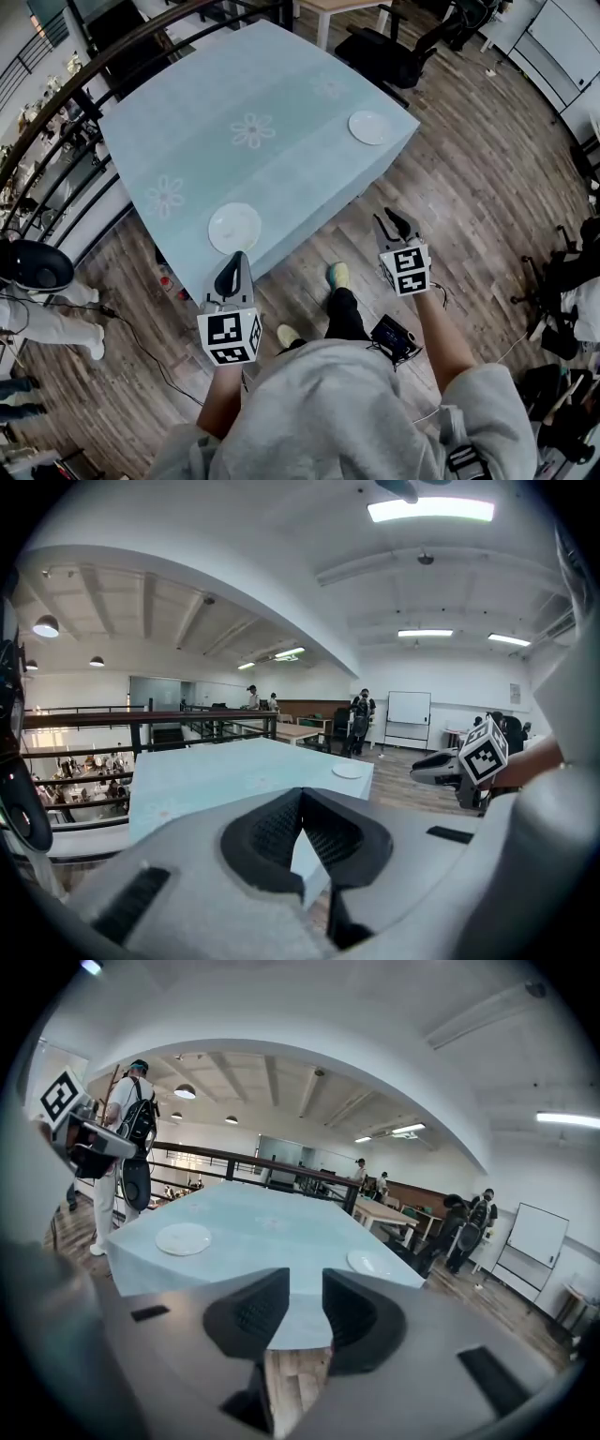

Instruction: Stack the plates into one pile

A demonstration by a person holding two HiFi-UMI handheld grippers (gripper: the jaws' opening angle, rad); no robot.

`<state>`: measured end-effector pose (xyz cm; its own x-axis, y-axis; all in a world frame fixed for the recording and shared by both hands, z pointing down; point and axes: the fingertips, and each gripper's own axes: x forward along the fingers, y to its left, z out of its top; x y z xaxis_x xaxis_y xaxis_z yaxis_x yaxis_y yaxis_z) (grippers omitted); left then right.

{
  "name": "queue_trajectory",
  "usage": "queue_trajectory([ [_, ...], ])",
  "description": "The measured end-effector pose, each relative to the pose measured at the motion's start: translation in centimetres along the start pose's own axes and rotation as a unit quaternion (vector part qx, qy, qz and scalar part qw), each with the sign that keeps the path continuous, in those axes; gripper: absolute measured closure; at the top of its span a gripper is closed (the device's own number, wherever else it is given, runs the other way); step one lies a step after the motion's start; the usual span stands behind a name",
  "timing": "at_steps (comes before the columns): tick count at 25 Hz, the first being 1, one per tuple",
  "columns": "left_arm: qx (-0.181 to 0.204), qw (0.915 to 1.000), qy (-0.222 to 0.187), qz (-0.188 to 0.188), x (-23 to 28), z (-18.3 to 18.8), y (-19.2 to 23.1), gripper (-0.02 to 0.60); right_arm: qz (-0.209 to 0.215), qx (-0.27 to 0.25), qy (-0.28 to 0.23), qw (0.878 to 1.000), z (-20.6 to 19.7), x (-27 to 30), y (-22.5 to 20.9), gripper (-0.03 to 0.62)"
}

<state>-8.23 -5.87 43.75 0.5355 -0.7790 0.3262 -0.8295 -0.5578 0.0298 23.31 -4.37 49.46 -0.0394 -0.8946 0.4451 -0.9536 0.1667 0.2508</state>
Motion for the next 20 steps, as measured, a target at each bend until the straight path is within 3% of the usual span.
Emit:
queue_trajectory([
  [6, 0.007, 1.0000, 0.003, -0.005, 4.8, 1.6, -3.8, 0.565, 0.008, -0.014, 0.004, 1.000, -0.6, 2.4, -4.9, 0.474],
  [20, 0.007, 0.9983, 0.020, 0.054, 15.1, 5.2, -6.7, 0.565, 0.050, -0.099, 0.002, 0.994, 0.4, 12.1, -14.3, 0.474],
])
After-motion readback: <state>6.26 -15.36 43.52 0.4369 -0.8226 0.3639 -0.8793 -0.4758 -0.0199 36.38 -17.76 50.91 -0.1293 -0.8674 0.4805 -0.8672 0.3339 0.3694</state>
